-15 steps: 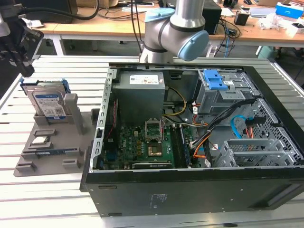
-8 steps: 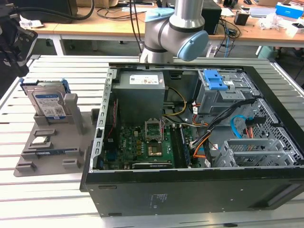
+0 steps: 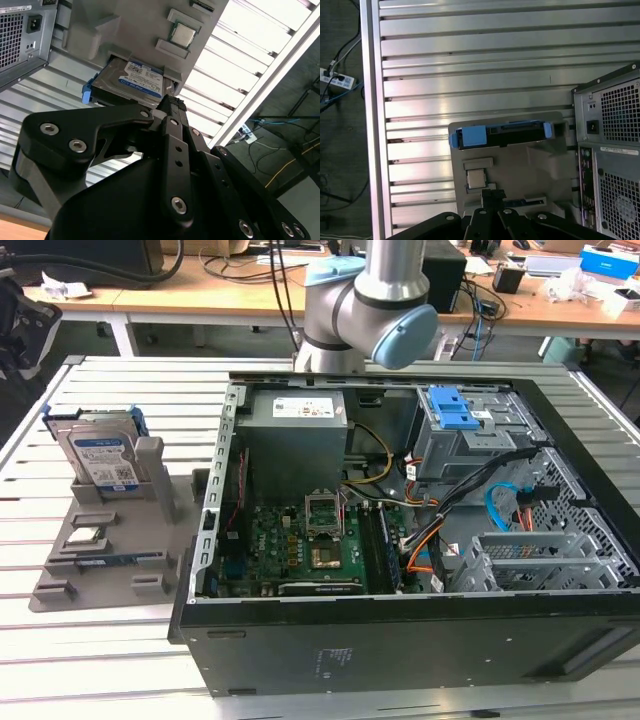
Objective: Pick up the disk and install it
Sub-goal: 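Reach for the disk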
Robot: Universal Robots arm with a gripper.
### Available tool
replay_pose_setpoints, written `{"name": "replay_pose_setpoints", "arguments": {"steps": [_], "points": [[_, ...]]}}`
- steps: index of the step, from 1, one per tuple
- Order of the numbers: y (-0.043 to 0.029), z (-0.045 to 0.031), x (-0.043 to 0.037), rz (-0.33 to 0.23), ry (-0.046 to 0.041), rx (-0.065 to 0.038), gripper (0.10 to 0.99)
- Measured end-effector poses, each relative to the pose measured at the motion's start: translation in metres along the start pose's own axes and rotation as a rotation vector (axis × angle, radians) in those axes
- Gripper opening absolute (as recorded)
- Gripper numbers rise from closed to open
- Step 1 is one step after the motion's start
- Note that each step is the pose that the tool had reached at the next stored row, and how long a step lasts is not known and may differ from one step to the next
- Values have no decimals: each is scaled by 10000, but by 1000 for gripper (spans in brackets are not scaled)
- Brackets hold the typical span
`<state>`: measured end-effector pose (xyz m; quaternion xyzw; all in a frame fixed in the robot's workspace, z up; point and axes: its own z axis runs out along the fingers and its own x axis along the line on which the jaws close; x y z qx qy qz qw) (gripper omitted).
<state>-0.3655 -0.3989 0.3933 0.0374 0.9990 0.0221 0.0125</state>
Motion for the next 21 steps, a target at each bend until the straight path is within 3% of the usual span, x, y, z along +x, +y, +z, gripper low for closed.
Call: {"name": "replay_pose_setpoints", "arguments": {"steps": [17, 21], "points": [[-20, -7, 273, 0, 0, 1, 106], [-29, -10, 392, 1, -1, 0, 106]]}}
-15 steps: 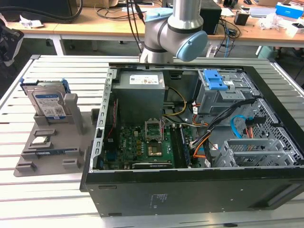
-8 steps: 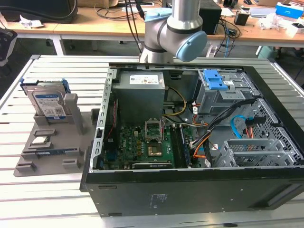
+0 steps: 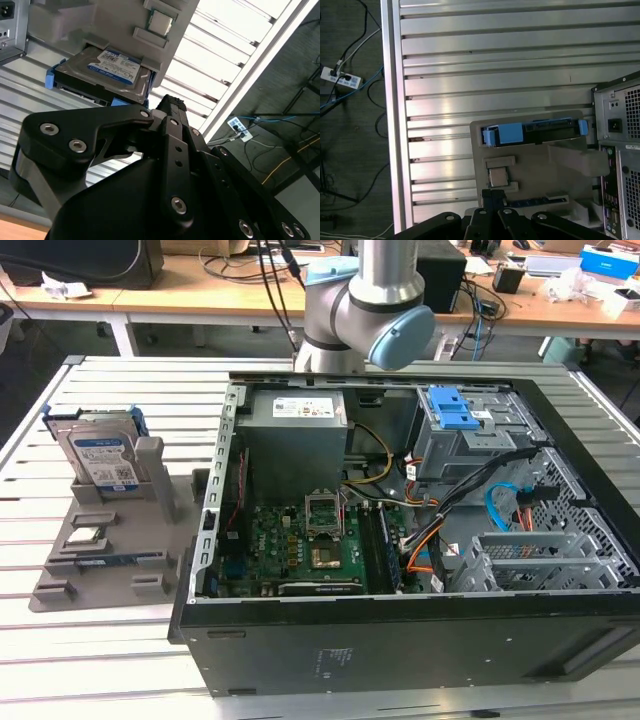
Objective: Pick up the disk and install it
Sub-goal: 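Reach for the disk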
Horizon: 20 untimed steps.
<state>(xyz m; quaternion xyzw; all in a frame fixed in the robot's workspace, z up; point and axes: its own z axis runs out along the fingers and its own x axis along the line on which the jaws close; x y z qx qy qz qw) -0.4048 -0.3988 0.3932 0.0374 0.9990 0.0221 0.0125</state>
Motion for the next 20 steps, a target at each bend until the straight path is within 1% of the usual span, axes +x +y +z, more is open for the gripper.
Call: {"name": "replay_pose_setpoints", "arguments": {"steps": [3, 5, 20], "points": [[-4, -1, 54, -1, 0, 0, 106], [-5, -2, 73, 0, 1, 0, 106], [-6, -1, 81, -1, 1, 0, 106]]}}
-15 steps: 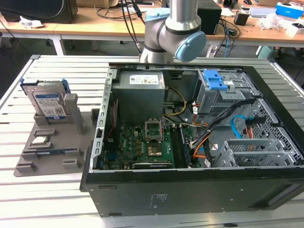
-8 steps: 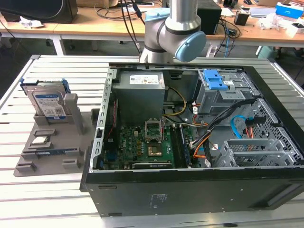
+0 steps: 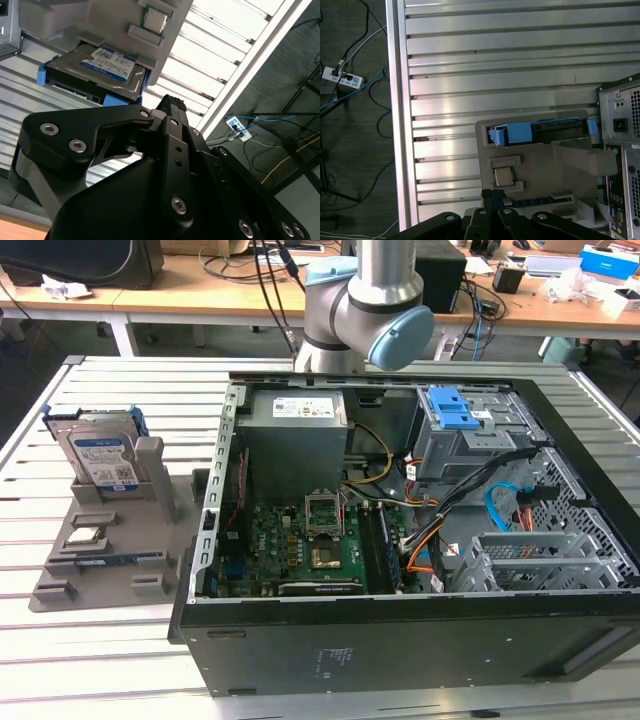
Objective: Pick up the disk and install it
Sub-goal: 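Pick up the disk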
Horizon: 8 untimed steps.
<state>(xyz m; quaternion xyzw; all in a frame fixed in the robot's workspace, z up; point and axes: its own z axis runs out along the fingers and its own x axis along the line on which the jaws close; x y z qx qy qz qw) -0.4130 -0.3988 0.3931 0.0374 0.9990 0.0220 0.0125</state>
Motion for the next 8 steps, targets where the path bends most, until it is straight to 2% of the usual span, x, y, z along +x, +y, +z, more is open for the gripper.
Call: {"name": "replay_pose_setpoints", "arguments": {"steps": [2, 8], "points": [[1, 0, 0, -73, 3, -2, 106], [0, 1, 0, -1562, 69, -37, 106]]}}
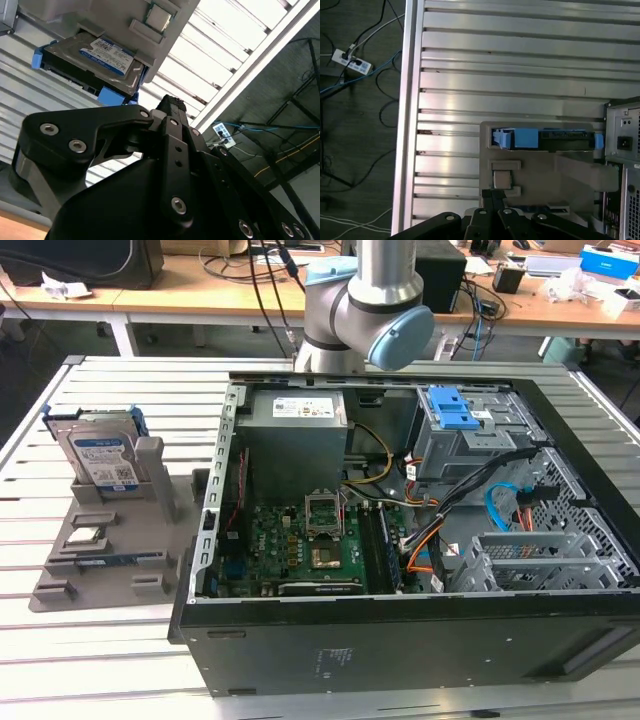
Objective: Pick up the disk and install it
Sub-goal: 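Pick up the disk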
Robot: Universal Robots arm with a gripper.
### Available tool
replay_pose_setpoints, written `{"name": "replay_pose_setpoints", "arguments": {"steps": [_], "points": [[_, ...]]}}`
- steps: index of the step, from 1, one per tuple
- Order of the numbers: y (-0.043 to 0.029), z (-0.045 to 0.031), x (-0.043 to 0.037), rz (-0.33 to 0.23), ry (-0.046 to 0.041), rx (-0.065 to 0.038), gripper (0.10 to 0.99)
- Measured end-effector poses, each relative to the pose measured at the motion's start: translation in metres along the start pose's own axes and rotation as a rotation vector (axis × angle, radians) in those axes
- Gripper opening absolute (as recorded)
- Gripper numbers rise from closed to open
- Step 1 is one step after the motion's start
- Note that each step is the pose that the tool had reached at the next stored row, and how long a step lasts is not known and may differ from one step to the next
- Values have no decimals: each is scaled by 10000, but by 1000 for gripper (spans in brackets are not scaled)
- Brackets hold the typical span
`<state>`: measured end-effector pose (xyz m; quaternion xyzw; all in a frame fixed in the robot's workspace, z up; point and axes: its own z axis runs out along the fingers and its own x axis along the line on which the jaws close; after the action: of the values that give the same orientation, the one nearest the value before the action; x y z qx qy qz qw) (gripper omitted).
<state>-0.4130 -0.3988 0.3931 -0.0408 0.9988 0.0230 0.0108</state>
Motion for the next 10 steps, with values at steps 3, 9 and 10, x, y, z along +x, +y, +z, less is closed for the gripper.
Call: {"name": "replay_pose_setpoints", "arguments": {"steps": [3, 9, 10], "points": [[0, 0, 0, -569, 26, -13, 106], [0, -1, 0, -2211, 100, -51, 106], [0, 0, 0, -2319, 105, -54, 106]]}}
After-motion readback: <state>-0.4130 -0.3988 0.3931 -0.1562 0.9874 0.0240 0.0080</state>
